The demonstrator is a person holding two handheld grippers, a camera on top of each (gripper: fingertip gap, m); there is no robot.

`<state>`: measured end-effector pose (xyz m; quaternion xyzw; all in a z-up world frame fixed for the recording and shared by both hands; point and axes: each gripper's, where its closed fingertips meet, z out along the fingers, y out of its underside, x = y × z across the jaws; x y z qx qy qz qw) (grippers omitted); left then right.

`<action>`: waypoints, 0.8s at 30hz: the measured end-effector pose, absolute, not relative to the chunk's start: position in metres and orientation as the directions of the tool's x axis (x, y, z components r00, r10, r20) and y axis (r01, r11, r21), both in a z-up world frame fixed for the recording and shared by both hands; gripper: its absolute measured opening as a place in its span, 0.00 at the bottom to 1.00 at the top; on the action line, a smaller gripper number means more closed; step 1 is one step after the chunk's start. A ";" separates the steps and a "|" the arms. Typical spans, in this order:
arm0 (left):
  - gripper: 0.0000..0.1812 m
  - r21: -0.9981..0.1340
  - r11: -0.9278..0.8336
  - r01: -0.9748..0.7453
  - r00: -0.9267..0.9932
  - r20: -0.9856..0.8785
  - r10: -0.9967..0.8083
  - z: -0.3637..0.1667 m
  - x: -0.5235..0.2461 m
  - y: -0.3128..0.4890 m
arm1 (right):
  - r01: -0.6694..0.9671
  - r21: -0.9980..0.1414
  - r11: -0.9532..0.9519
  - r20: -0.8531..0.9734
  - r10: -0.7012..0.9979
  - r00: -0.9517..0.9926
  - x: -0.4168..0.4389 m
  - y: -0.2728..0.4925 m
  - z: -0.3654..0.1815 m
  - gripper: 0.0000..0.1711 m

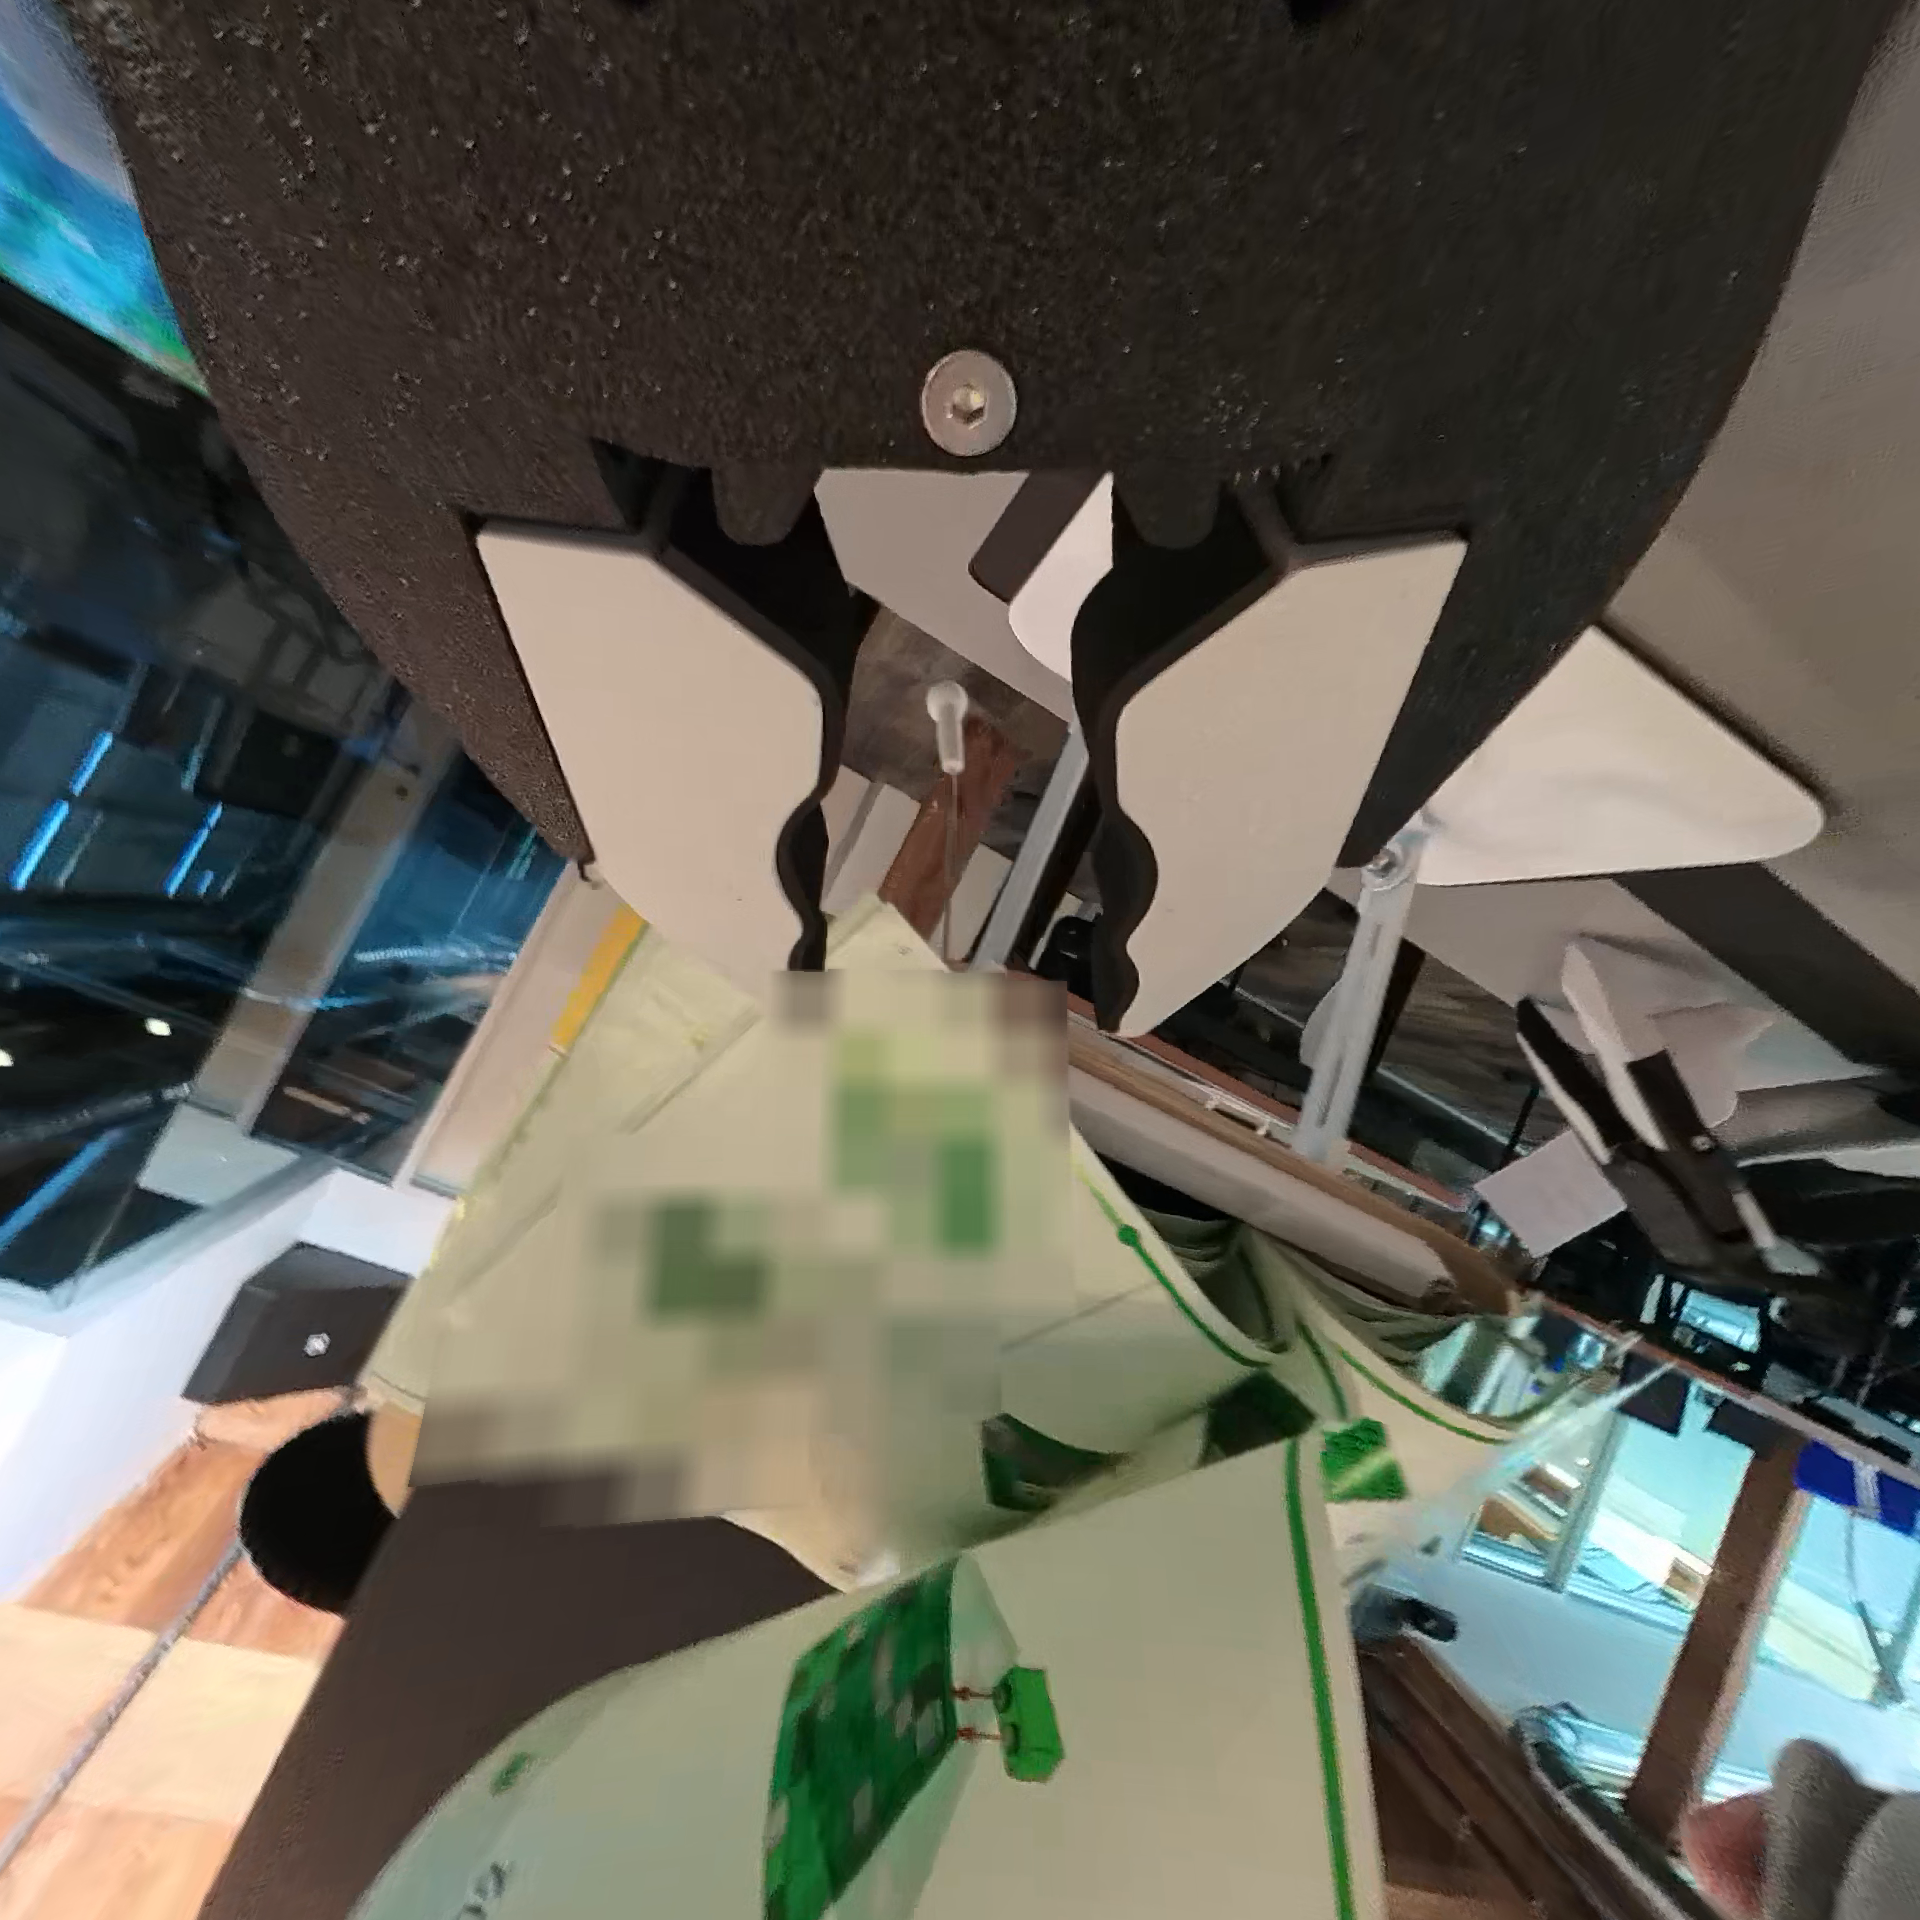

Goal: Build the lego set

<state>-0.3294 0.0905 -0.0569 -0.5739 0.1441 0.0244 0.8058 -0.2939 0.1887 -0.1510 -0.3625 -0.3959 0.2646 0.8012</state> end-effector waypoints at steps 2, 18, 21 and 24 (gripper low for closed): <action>0.00 -0.912 0.369 -0.177 0.969 -0.226 -0.094 -0.053 -0.337 0.083 | -0.116 -0.761 0.639 0.499 0.689 0.525 -0.299 0.180 -0.153 0.28; 0.14 -0.987 0.039 -0.154 0.881 -0.155 -0.447 -0.100 -0.275 0.117 | 0.029 -0.705 0.709 0.623 0.598 0.505 -0.330 0.178 -0.169 0.39; 0.12 -0.967 0.052 -0.251 0.890 -0.251 -0.381 -0.093 -0.277 0.120 | 0.045 -0.704 0.709 0.618 0.580 0.530 -0.327 0.183 -0.168 0.48; 0.07 -0.916 0.001 -0.401 0.877 -0.384 -0.288 -0.094 -0.284 0.126 | 0.048 -0.695 0.718 0.623 0.567 0.540 -0.326 0.182 -0.166 0.50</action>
